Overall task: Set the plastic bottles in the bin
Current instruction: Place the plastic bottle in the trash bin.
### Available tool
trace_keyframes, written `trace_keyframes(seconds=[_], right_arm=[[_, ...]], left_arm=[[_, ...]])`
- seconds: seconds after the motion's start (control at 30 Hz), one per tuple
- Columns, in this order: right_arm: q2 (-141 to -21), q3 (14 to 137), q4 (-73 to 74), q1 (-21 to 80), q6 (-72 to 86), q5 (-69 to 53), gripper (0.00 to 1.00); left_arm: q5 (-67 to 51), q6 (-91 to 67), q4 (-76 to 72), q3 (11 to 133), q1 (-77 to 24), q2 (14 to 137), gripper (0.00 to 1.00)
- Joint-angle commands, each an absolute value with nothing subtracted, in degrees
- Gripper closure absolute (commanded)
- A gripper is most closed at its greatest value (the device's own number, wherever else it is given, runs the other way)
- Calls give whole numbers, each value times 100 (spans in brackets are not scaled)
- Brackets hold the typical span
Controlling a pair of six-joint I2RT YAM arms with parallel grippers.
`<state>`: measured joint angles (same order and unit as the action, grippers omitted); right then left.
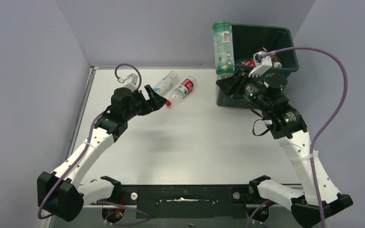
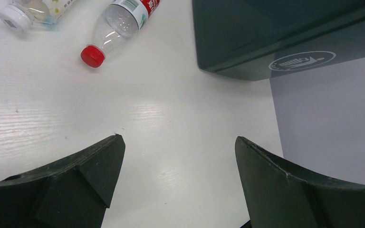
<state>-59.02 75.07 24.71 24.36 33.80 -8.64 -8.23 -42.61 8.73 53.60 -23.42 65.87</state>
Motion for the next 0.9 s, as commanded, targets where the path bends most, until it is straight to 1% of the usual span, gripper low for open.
trace_keyframes(seconds=[0.0, 0.2, 0.33, 0.4, 0.5, 0.53, 0.6, 0.67, 0.73, 0.8, 0.87], right_arm=[[-6311, 8180, 2295, 1656, 3118, -1874, 84], [-6749, 8371, 1889, 406, 3463, -3008, 84], [-6875, 8301, 1548, -154, 3743, -3548, 84], [-6932, 8305, 1448, -391, 3841, -3745, 81], [-7002, 8257, 1215, -693, 4072, -4057, 71], [-7011, 8234, 1132, -789, 4142, -4140, 67], [-7037, 8183, 1016, -959, 4280, -4282, 54], [-7050, 8131, 911, -1147, 4408, -4438, 47], [-7062, 8064, 786, -1323, 4561, -4557, 38], [-7096, 8023, 601, -1491, 4734, -4732, 33], [-7133, 7995, 418, -1647, 4917, -4877, 31]], left_arm=[[-906, -4246, 561, 5371, -2338, 6522, 12], [-879, -4275, 589, 5290, -2355, 6405, 12], [-879, -4289, 589, 5224, -2360, 6334, 13], [-900, -4290, 580, 5204, -2364, 6328, 12], [-914, -4297, 559, 5195, -2364, 6341, 12], [-921, -4309, 542, 5187, -2364, 6344, 13], [-929, -4326, 515, 5170, -2371, 6354, 13], [-940, -4354, 481, 5147, -2373, 6363, 12], [-947, -4374, 447, 5114, -2382, 6363, 13], [-941, -4385, 425, 5084, -2397, 6359, 12], [-940, -4399, 410, 5054, -2408, 6363, 13]])
